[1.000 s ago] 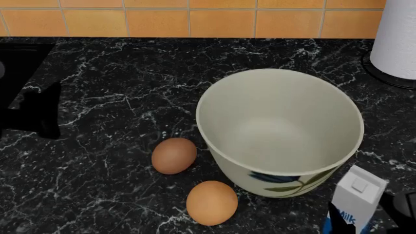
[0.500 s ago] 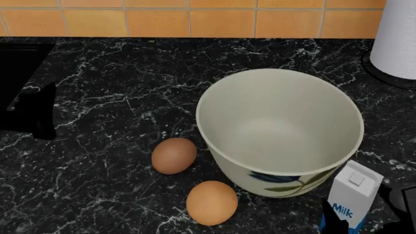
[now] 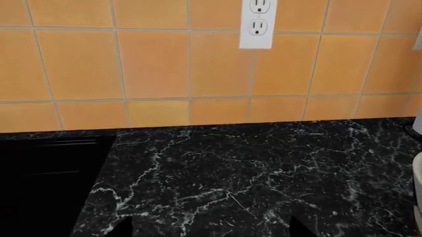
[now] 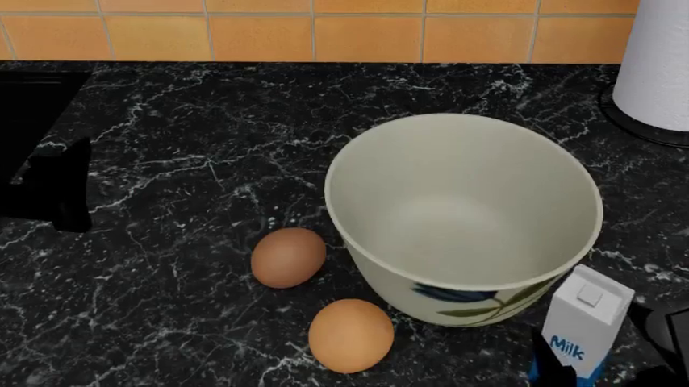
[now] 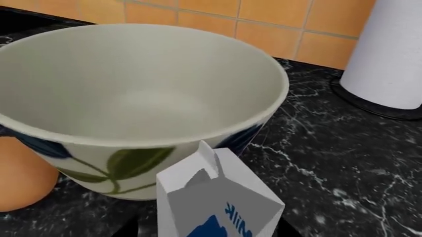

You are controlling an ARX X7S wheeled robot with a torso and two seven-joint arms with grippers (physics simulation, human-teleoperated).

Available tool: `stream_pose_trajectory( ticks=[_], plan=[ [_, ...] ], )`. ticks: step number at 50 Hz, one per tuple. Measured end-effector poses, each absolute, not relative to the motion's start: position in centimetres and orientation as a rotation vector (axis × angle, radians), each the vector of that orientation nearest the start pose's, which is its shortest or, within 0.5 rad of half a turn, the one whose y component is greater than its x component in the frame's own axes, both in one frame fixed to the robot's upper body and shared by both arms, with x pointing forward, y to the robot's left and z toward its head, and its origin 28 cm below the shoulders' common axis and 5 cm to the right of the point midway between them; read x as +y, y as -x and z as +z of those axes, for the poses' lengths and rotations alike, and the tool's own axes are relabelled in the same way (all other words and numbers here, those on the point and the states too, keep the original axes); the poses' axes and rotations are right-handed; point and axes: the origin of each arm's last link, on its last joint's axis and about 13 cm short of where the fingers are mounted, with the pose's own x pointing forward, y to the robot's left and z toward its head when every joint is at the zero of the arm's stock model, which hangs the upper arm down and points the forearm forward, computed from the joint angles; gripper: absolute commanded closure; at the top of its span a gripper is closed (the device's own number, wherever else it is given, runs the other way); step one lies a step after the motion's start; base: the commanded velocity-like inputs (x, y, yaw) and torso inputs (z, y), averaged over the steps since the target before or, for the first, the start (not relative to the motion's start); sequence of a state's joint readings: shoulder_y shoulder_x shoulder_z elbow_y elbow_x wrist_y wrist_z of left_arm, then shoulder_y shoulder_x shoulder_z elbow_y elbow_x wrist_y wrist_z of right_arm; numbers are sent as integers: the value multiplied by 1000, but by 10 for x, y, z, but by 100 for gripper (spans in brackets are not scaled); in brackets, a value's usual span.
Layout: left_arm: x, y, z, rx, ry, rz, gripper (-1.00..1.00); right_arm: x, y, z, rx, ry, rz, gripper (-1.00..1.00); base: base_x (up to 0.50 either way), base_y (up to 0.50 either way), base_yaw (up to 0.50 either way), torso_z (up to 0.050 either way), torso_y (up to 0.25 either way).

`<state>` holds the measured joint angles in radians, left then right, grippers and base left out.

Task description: Place the eggs and milk next to the bowl.

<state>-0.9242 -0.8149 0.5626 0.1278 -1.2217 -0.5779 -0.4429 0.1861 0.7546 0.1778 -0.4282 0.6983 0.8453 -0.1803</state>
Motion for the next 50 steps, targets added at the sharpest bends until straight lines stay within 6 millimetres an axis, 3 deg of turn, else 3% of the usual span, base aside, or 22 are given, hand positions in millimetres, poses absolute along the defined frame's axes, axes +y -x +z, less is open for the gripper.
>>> stream_pose_trajectory(
  ticks=[30, 50],
  plan=[
    [281, -297, 226, 71, 39, -149, -100, -246, -180, 168, 223, 138, 228, -100, 0, 0, 0, 0, 0],
    [283, -293, 229, 49, 59, -153, -100, -251, -147, 193, 163, 137, 167, -100, 0, 0, 0, 0, 0]
  ],
)
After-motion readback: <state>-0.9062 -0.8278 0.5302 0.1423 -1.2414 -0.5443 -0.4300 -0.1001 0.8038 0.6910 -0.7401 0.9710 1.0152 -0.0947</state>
